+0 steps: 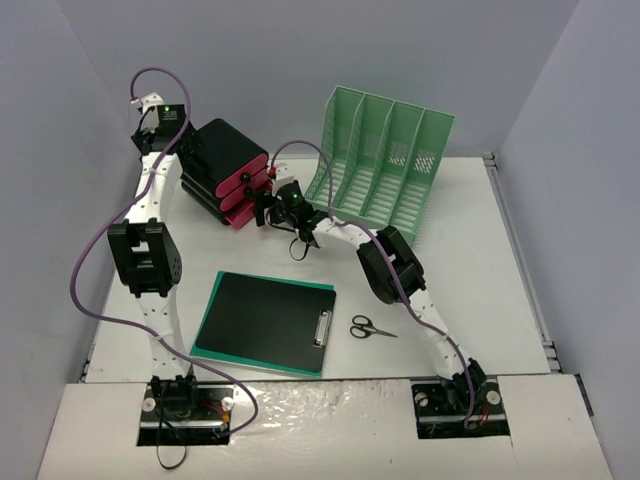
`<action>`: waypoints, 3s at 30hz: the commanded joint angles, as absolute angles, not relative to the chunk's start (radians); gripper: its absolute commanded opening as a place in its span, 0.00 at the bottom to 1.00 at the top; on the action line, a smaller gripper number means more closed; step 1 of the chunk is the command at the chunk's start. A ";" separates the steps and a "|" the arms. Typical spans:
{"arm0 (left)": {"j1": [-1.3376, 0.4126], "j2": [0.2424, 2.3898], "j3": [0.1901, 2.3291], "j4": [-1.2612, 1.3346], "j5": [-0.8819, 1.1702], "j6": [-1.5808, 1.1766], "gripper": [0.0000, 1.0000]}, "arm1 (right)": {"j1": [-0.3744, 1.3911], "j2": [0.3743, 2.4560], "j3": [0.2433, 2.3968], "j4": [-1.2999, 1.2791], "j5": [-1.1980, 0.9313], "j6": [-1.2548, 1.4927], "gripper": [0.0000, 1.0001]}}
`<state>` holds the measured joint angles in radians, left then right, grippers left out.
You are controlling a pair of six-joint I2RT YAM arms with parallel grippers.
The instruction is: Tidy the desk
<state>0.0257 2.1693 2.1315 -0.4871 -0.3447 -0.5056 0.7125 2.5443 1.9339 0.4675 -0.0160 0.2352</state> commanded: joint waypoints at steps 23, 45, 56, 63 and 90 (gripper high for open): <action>0.043 2.201 2.120 -0.649 -0.346 -0.453 0.90 | 0.660 2.306 1.702 0.525 0.076 0.182 0.72; 0.043 2.177 2.095 -0.645 -0.339 -0.458 0.90 | 0.672 2.111 1.443 0.519 0.083 0.181 0.69; 0.041 2.163 2.082 -0.640 -0.340 -0.458 0.90 | 0.700 2.059 1.450 0.446 0.038 0.147 0.68; 0.043 2.168 2.070 -0.638 -0.336 -0.466 0.90 | 0.813 1.977 1.535 0.209 0.098 0.114 0.66; 0.034 2.166 2.072 -0.638 -0.313 -0.491 0.90 | 0.854 1.403 1.014 -0.496 0.240 0.669 0.45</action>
<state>0.0284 2.1551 2.0964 -0.4568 -0.3354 -0.5271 0.8418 1.5422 1.0615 -0.4397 0.2343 0.5294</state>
